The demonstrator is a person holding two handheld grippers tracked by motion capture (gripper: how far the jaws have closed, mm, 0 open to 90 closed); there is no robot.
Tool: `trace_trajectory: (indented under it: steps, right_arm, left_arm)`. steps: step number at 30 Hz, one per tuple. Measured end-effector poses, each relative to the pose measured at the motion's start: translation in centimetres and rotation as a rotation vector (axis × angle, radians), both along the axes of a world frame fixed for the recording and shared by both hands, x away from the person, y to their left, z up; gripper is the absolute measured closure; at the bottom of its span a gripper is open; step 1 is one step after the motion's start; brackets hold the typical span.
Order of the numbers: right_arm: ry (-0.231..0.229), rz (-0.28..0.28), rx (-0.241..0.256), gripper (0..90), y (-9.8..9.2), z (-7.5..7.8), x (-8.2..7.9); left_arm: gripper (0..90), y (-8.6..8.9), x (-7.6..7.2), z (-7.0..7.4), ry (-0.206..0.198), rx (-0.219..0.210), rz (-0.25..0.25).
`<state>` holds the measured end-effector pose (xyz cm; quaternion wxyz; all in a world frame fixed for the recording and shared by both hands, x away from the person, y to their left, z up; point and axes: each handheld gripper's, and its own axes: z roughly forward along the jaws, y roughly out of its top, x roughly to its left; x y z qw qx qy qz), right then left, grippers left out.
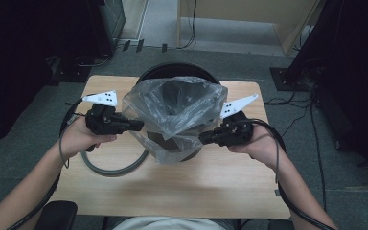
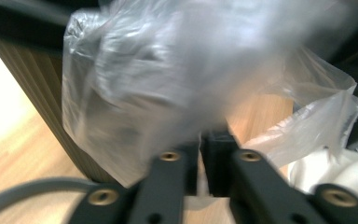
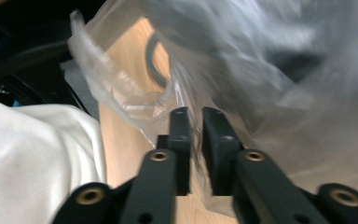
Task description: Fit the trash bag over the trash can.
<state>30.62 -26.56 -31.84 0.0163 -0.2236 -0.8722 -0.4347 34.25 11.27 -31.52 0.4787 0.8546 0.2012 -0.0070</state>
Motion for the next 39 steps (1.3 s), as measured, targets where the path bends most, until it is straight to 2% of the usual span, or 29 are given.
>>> trace_trajectory:
  steps: [2, 6, 9, 12, 15, 18, 20, 22, 26, 28, 30, 35, 39]
  right_arm:
    - [-0.04, 0.016, 0.019, 70.6, -0.3, 0.9, -0.8]
    - [-0.093, 0.021, 0.057, 59.9, -1.1, 2.2, -1.6]
    - [-0.107, 0.011, 0.108, 58.3, -1.7, 3.0, -2.0]
    - [-0.137, 0.01, 0.166, 58.1, -1.9, 4.2, -2.5]
    - [-0.19, -0.011, 0.177, 56.5, -1.7, 5.1, -2.5]
    - [-0.24, -0.075, 0.179, 55.2, -1.9, 5.6, -2.1]
    - [-0.268, -0.133, 0.174, 53.0, -2.3, 5.7, -1.8]
    - [-0.294, -0.192, 0.174, 49.0, -2.7, 5.7, -1.4]
    - [-0.34, -0.292, 0.165, 45.6, -3.5, 5.6, -0.7]
    - [-0.329, -0.323, 0.166, 44.9, -3.8, 5.4, -0.4]
    - [-0.319, -0.354, 0.164, 43.4, -4.0, 4.9, 0.1]
    - [-0.287, -0.393, 0.162, 42.8, -4.4, 4.0, 0.7]
    - [-0.267, -0.372, 0.173, 57.4, -4.4, 3.9, 0.8]
  left_arm:
    - [81.1, 0.4, -0.2, 0.6, -0.006, -0.009, 0.003]
    - [70.1, 1.1, -1.0, 1.6, -0.018, -0.04, 0.011]
    - [66.4, 1.6, -1.5, 2.5, -0.043, -0.075, 0.021]
    - [64.0, 1.6, -1.7, 3.6, -0.078, -0.106, 0.057]
    - [61.7, 1.5, -1.3, 4.2, -0.101, -0.112, 0.085]
    - [59.5, 1.5, -0.8, 4.5, -0.126, -0.114, 0.113]
    - [57.7, 1.6, -0.4, 4.5, -0.152, -0.107, 0.152]
    - [57.4, 1.7, 0.0, 4.5, -0.15, -0.116, 0.182]
    - [55.7, 1.5, 0.8, 4.3, -0.161, -0.086, 0.235]
    - [54.7, 1.3, 1.2, 4.0, -0.165, -0.059, 0.256]
    - [53.7, 1.3, 1.5, 3.8, -0.165, -0.061, 0.256]
    - [50.6, 2.0, 2.0, 3.7, -0.179, -0.105, 0.281]
    - [48.3, 2.2, 2.3, 3.9, -0.202, -0.102, 0.305]
